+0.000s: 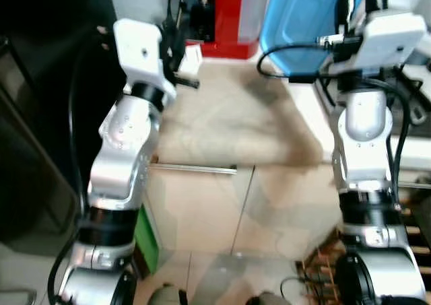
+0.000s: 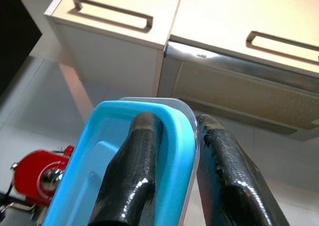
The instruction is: Restocking fridge
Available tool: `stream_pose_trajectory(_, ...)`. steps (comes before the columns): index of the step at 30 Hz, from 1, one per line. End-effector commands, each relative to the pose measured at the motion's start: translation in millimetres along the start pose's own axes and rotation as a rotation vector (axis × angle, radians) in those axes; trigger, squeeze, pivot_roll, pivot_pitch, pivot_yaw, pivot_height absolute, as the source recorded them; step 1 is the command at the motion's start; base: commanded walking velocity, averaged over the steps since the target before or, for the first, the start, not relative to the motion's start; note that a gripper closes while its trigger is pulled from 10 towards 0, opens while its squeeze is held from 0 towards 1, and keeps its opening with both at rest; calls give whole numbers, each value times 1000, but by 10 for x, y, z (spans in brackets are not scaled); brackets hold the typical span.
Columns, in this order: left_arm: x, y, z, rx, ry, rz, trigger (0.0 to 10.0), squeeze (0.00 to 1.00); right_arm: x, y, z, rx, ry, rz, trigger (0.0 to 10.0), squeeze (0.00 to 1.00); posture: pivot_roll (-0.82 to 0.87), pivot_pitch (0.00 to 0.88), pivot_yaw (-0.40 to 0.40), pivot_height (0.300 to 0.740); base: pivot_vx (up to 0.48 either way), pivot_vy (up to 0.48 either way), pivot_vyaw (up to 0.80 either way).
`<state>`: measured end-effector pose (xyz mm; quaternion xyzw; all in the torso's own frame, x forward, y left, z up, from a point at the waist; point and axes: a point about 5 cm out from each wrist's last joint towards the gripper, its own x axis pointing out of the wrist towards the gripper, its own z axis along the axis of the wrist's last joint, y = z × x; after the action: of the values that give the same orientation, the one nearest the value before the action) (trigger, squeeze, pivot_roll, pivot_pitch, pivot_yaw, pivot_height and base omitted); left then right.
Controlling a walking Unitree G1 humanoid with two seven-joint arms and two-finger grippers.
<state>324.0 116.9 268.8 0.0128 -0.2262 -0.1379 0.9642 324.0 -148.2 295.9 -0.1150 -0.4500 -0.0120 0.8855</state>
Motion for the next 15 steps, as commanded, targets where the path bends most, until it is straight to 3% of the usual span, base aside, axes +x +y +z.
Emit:
stream_pose_trajectory(1, 16, -2, -2, 9, 2, -2, 10000, 0, 53, -6, 61, -15, -41, -1, 0, 0, -27, 0, 4, 740, -277, 0, 0)
stream_pose_trajectory(15, 18, -18, -2, 2, -6, -5, 10000, 0, 76, -29, 51, -29, -45, 1, 0, 0, -31, 0, -1, 740, -296, 0, 0)
